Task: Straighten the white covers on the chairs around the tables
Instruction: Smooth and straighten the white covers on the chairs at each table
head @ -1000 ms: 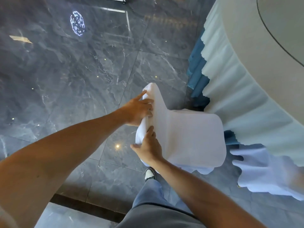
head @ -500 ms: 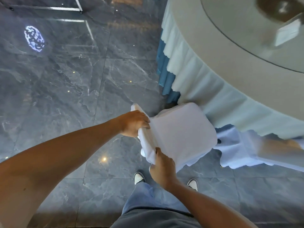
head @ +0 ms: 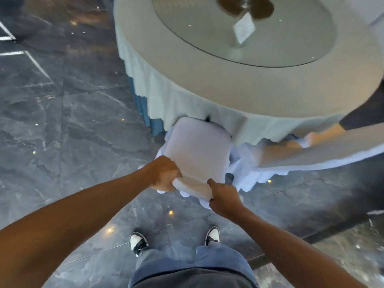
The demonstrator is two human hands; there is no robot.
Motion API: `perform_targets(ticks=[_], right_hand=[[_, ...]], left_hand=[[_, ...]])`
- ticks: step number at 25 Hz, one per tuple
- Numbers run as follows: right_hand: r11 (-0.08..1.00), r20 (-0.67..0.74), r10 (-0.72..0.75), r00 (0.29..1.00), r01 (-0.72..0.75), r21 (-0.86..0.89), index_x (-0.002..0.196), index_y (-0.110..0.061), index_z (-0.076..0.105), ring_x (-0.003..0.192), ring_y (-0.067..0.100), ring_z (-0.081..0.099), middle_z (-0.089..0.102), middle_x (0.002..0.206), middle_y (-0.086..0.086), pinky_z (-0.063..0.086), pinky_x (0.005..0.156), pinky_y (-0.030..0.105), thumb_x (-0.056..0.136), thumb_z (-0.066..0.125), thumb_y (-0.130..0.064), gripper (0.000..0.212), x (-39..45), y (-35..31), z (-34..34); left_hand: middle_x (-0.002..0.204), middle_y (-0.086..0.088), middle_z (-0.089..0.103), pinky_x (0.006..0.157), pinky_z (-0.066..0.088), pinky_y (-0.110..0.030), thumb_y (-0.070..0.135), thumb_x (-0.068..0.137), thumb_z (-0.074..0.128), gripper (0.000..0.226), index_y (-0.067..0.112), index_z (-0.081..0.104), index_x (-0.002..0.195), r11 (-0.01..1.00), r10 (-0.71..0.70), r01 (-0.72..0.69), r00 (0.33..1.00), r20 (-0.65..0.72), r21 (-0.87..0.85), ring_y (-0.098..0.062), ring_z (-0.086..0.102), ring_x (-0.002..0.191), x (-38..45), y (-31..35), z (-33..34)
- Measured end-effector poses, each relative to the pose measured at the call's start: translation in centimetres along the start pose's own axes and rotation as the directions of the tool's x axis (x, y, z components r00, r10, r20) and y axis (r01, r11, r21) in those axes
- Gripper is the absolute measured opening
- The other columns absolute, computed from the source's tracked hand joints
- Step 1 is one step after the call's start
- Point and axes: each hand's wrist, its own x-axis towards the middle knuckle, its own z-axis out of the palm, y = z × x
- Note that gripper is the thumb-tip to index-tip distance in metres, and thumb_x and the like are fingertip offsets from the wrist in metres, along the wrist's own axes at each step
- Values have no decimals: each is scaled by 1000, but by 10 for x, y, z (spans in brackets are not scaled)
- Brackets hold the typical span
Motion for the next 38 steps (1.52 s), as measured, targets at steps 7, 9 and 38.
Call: perform_targets(ticks=[7,9,38], right_hand=[[985,69,-163,984,167,-48,118,-17,54,80,31,66,70,90,5,45,64,33,76,57,-10,42,-15,85,-11],[980,89,-187,978,191,-48,114,-16,56,78,31,66,70,89,4,44,63,32,72,56,-7,43,-22,108,-8],[997,151,53,987,-45,-57,150,-28,35,137,18,41,41,153,-7,28,113,34,86,63,-57,75,31,338,-124]], left_hand=[[80,1,72,64,49,-27,47,75,58,34,24,73,96,1000,-12,13,998,-65,19,-21,70,74,36,74,1],[64,5,66,50,46,-24,51,65,64,31,26,73,79,1000,-14,15,997,-79,18,-17,66,56,41,97,11],[104,-4,67,75,43,-29,28,79,63,43,20,57,121,938,-238,197,964,-116,-286,-30,66,95,249,152,-102]])
